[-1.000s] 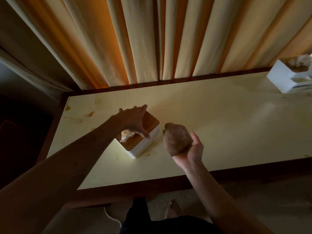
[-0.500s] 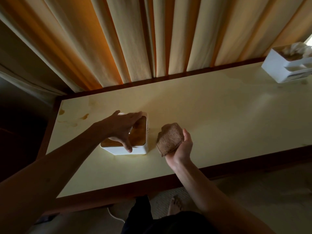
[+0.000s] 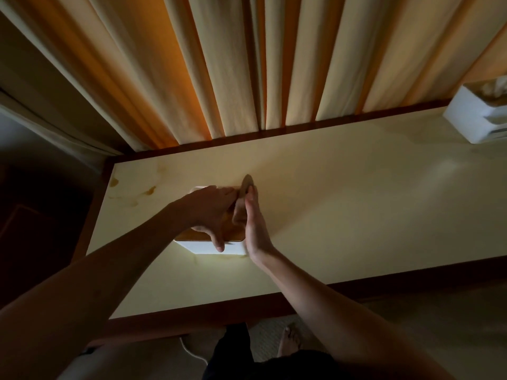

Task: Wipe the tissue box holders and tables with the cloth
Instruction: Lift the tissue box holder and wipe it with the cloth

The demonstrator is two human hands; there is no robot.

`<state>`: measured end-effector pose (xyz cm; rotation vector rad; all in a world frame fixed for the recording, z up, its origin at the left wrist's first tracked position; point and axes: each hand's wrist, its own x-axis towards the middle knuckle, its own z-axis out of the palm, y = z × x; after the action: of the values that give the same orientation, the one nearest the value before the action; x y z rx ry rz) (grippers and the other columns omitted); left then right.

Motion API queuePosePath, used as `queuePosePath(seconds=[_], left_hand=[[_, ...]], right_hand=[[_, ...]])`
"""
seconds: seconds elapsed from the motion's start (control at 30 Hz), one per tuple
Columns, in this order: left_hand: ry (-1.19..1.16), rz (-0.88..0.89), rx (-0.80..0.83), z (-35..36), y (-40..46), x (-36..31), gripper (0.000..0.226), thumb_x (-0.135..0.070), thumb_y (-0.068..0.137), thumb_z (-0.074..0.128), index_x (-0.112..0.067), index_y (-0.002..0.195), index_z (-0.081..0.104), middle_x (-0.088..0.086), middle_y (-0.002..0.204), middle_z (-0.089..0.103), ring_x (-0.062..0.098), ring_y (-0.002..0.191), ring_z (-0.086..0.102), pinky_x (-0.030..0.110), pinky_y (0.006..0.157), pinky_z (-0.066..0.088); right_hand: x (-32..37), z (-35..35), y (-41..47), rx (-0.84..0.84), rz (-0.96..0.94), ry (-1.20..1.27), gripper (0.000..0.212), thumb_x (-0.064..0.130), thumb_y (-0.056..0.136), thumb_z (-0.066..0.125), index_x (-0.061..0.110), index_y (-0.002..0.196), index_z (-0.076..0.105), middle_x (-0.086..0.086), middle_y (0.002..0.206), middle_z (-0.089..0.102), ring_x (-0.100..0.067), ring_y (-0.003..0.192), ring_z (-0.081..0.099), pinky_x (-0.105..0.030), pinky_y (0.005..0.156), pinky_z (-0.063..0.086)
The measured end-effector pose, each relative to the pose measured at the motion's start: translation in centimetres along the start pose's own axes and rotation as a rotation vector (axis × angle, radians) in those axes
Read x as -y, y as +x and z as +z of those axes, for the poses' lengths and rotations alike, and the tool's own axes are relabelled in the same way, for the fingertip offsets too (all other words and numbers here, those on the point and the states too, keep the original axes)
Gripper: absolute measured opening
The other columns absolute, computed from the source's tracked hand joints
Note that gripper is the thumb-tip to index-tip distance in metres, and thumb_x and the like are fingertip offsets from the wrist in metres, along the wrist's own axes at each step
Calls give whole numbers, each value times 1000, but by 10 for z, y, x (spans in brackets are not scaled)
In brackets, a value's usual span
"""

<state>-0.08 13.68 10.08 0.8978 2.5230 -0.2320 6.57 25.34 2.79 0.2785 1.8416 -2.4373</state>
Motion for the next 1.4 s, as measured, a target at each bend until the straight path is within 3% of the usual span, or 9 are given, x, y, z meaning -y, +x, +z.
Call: queuePosePath(seconds=[0.23, 0.33, 0.43, 0.53, 0.87, 1.0, 1.03, 1.2, 1.4], left_hand=[[-1, -48, 43, -1, -3, -2, 119, -71, 41, 82, -26, 139, 30, -6, 129, 52, 17, 104, 51, 43, 90, 50], [-9, -46, 53, -1, -3, -1, 122, -70, 41, 84, -24, 140, 30, -5, 133, 50, 17, 106, 50, 42, 89, 51], [-28, -50, 53, -1, -3, 0, 123, -69, 40, 85, -23, 140, 31, -6, 134, 50, 17, 107, 50, 41, 90, 51], [-38, -43, 22, 1, -3, 0, 118, -71, 39, 85, -25, 136, 35, -7, 128, 53, 16, 102, 51, 38, 87, 52], [-59, -55, 19, 1, -7, -3, 127, -66, 46, 86, -22, 148, 24, -5, 143, 43, 19, 118, 46, 28, 84, 37], [-51, -69, 21, 3, -6, -1, 129, -67, 46, 86, -21, 148, 23, -5, 145, 42, 19, 120, 46, 31, 88, 41], [-46, -66, 23, 3, -5, -1, 129, -67, 46, 86, -21, 148, 23, -5, 145, 41, 19, 121, 46, 29, 87, 38], [-70, -54, -14, 2, -6, -3, 118, -66, 46, 87, -23, 141, 32, -7, 133, 49, 15, 113, 48, 23, 76, 32], [-57, -71, 31, 0, -10, -6, 128, -66, 52, 85, -19, 152, 18, -2, 152, 34, 20, 131, 39, 33, 96, 38]], right_hand=[[-32, -15, -4, 97, 156, 41, 69, 72, 97, 29, 30, 151, 39, 0, 142, 58, -13, 131, 54, -36, 110, 45], [-37, -15, -47, 18, 163, 55, 43, 61, 99, 39, 30, 126, 50, 8, 94, 61, -10, 90, 56, -14, 81, 46], [-17, -11, -75, 38, 179, 37, 61, 62, 92, 48, 12, 127, 51, -31, 94, 51, -38, 82, 47, -34, 79, 51], [2, -9, -49, 53, 131, 22, 65, 53, 101, 39, 7, 145, 39, -37, 124, 42, -46, 114, 41, -52, 101, 38], [-26, -18, -10, 5, 326, 228, 59, 59, 97, 30, 22, 131, 61, -3, 128, 69, -17, 125, 60, -31, 105, 46], [-29, -21, -53, 21, 278, 22, 60, 60, 92, 36, 7, 108, 60, -9, 92, 61, -28, 76, 57, -35, 77, 49], [-26, -19, -52, 36, 228, -50, 71, 65, 94, 35, 1, 114, 56, -15, 91, 57, -41, 80, 53, -41, 77, 50], [6, -12, -2, 97, 139, -41, 61, 57, 104, 21, 16, 138, 51, 6, 126, 66, -2, 119, 59, -25, 106, 45], [-3, -15, -8, 83, 258, 1, 50, 51, 106, 18, 27, 103, 62, 17, 73, 73, 5, 70, 68, -9, 59, 49]])
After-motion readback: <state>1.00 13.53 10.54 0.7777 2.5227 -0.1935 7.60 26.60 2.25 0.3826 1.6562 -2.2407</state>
